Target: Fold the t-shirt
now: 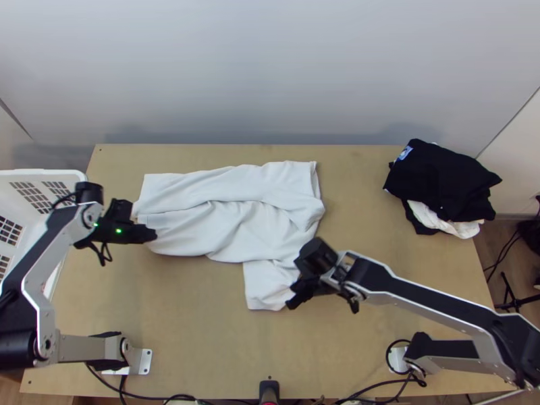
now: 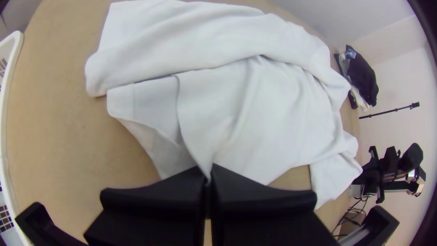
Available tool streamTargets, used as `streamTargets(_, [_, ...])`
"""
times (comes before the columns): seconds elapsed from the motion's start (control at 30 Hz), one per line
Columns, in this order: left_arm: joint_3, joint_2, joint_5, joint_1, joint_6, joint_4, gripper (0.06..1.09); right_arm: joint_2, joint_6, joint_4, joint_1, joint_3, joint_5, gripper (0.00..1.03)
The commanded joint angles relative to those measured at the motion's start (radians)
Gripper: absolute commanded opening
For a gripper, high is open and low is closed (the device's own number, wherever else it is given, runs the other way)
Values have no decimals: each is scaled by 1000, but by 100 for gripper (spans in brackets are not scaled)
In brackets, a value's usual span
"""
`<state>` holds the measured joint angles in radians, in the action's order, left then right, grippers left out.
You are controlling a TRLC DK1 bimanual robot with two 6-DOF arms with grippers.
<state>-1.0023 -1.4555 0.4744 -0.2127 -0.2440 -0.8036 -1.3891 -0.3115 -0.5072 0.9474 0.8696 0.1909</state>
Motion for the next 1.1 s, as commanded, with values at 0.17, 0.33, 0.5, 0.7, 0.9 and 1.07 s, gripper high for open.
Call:
streamTargets(0.17, [-271, 52, -3, -71, 46, -218, 10, 111, 54, -143, -295, 310, 28, 3])
streamTargets(0.33, [-424, -54, -2, -90, 112, -249, 19, 48, 66, -114, -412, 451, 51, 3])
streamTargets(0.5, [-552, -128, -3, -82, 173, -256, 19, -30, 66, -63, -475, 500, 58, 3])
streamTargets(0.7, [-720, -327, -3, -83, 221, -266, 19, -149, 78, 7, -553, 532, 62, 3])
streamTargets(0.9, [-903, -533, -7, -79, 267, -269, 19, -307, 77, 90, -602, 609, 62, 3])
streamTargets(1.07, [-1006, -683, -17, -57, 296, -269, 19, -413, 78, 150, -596, 635, 61, 3])
